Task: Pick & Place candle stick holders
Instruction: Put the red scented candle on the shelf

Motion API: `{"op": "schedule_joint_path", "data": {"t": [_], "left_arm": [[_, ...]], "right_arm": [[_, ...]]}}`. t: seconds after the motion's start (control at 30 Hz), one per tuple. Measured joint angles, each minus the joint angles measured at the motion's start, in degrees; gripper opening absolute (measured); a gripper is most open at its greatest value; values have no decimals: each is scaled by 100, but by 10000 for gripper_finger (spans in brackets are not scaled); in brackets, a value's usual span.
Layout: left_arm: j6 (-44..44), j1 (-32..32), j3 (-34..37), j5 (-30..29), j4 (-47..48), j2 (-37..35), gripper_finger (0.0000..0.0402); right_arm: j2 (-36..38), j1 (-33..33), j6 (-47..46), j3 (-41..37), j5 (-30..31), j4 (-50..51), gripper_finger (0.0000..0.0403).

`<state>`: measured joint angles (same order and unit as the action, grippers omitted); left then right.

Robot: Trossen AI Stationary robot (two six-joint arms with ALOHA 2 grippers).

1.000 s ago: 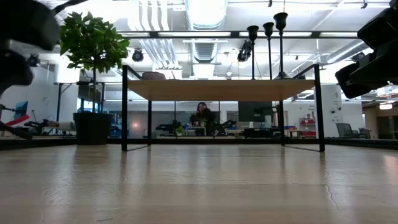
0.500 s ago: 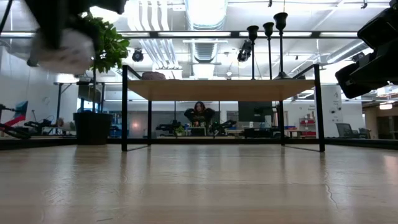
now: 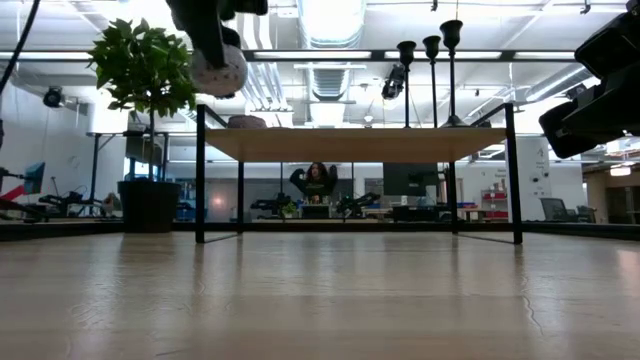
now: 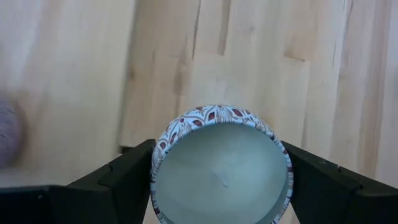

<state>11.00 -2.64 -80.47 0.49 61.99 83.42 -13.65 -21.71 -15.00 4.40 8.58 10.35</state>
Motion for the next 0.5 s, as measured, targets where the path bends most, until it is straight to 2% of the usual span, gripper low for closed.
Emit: {"op": "schedule_joint_path", "data": {"t": [0.3, 0.5], "left_arm": [[-977, 876, -26, 661, -153, 98, 301], [-1516, 1141, -432, 760, -100, 474, 301]], "right_arm": [[0, 1, 0, 0, 0, -2, 8], [-1, 1, 0, 0, 0, -3, 8]]}}
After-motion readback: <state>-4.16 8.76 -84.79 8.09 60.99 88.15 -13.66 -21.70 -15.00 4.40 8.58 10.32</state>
